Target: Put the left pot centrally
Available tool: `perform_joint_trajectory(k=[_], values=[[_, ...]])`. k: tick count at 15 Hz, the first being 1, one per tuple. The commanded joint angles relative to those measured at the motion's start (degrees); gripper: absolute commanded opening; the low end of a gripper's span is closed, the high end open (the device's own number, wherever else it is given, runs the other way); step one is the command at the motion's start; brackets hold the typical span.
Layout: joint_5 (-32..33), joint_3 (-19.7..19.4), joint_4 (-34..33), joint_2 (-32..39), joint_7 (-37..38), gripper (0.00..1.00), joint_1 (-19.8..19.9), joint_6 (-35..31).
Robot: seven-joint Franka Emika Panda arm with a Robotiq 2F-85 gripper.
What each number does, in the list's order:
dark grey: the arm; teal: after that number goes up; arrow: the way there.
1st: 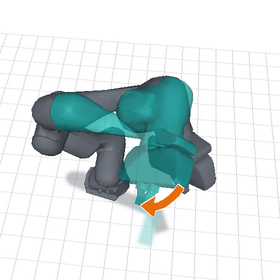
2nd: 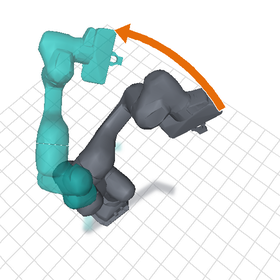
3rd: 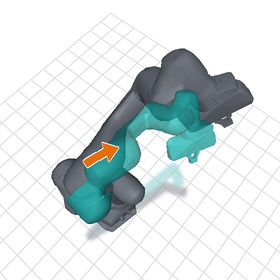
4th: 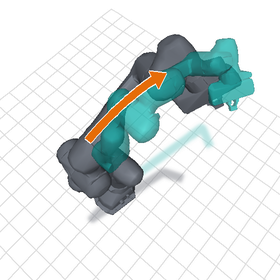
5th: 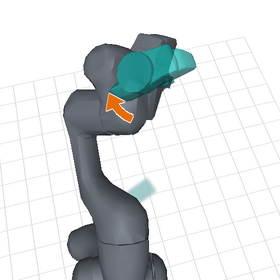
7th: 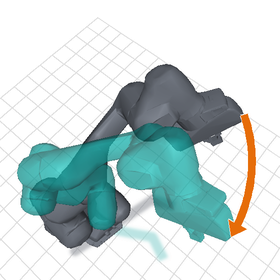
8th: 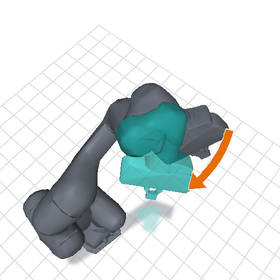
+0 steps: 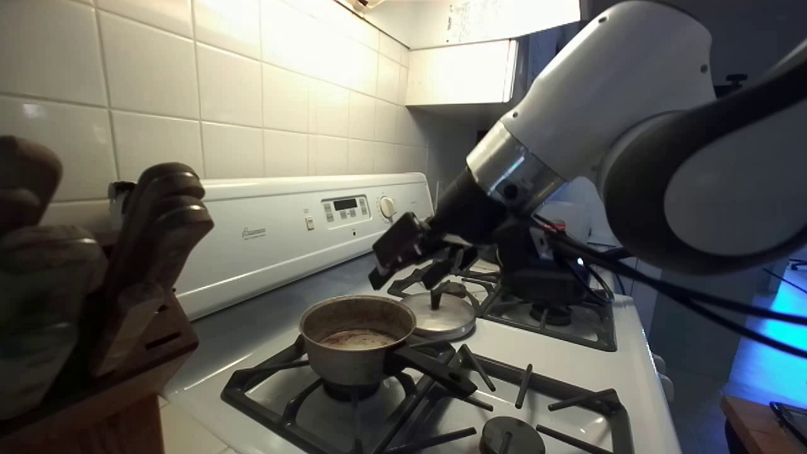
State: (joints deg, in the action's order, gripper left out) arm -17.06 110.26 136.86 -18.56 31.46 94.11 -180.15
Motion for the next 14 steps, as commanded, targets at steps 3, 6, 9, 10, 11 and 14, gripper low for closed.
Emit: perform_joint_trajectory(k=[3,6,9,10,11,14], values=[[1.2,-24.7,-7.7,-4.0,-1.4,1.00,-18.8,22.8],[5.6,-34.4,-10.0,-4.2,-1.9,1.00,-26.7,34.9],[11.5,-42.7,-8.9,-3.1,-3.7,1.00,-34.8,41.0],[13.0,-45.6,-8.1,-2.2,-4.5,1.00,-37.9,41.5],[14.5,-48.5,-7.3,-1.6,-5.4,1.00,-40.8,41.8],[16.7,-60.6,-6.9,0.1,-10.4,1.00,-51.9,46.5]])
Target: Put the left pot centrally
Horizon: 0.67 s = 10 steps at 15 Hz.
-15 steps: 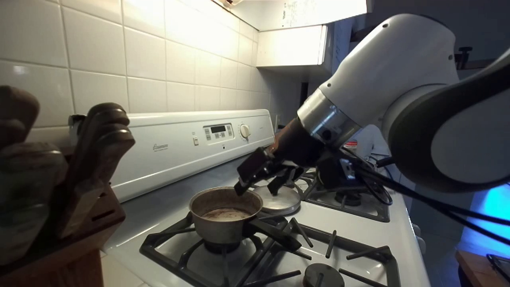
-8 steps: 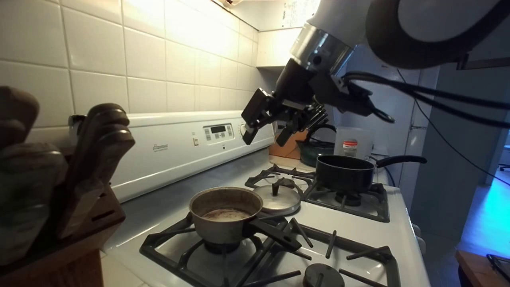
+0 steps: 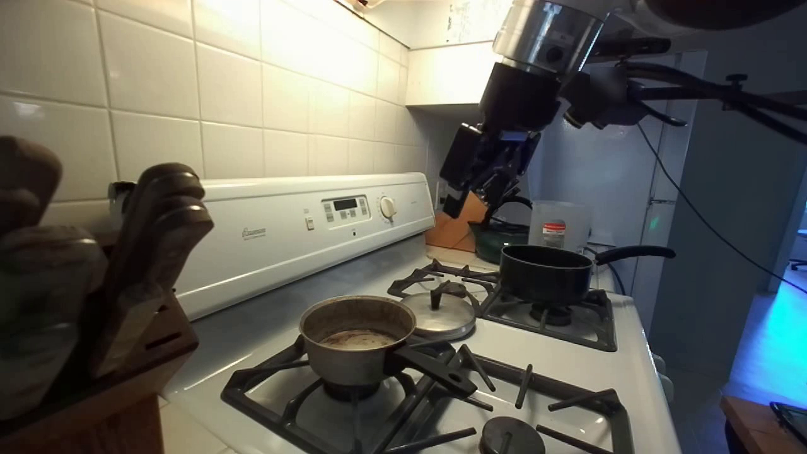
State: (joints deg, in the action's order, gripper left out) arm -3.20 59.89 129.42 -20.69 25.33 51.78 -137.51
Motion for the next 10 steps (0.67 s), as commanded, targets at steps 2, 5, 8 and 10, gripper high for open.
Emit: perform_joint_trajectory(k=[2,5,8,10], values=[[2.1,-19.4,1.0,2.6,-8.4,1.00,-17.9,7.2],[0.5,-33.4,2.4,0.2,-16.0,1.00,-30.2,15.6],[0.6,-46.0,9.6,-4.8,-21.0,1.00,-41.4,16.5],[0.3,-51.4,16.3,-10.3,-23.1,1.00,-45.6,14.2]])
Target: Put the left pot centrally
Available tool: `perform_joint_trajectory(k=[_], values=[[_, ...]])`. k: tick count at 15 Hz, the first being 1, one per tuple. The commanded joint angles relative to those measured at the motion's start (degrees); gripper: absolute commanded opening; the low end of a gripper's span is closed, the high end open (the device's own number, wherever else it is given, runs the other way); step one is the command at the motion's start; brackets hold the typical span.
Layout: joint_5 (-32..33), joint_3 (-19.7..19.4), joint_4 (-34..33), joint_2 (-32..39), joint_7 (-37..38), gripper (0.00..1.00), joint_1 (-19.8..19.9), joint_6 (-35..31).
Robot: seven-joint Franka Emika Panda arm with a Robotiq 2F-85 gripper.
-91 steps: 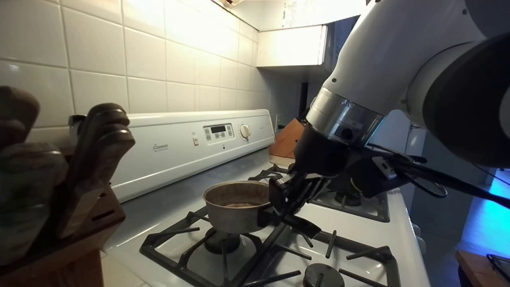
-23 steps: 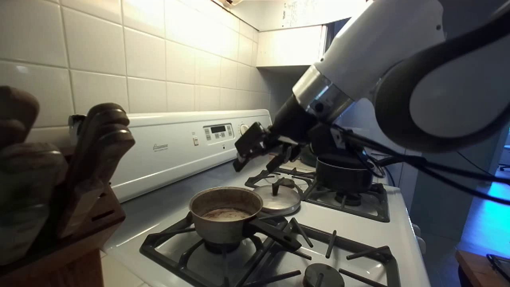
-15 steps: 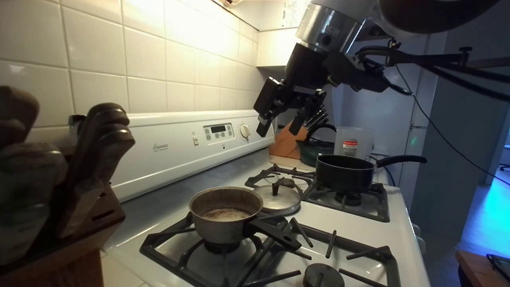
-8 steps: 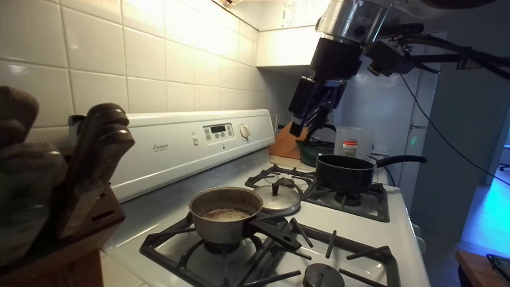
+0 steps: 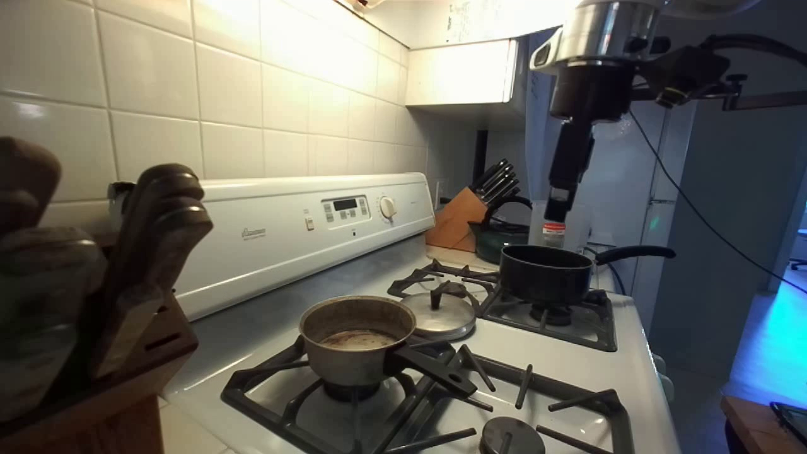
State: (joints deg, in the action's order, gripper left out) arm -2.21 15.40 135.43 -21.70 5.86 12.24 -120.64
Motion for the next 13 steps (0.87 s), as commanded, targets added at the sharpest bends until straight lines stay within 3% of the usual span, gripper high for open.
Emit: perform_joint_trajectory(k=[1,4,7,8,9,13], values=[[-1.5,-9.1,13.8,-11.7,-4.5,1.00,-7.7,-3.7],[-2.5,-13.5,21.1,-20.4,-3.1,1.00,-9.7,-6.7],[0.2,-14.2,26.9,-29.2,-1.5,1.00,-8.4,-7.9],[0.3,-14.4,27.2,-32.3,-0.6,1.00,-7.8,-5.3],[-0.2,-14.5,22.8,-23.8,-1.8,1.00,-8.8,-6.1],[-0.2,-14.5,24.9,-30.2,-1.4,1.00,-8.4,-4.8]])
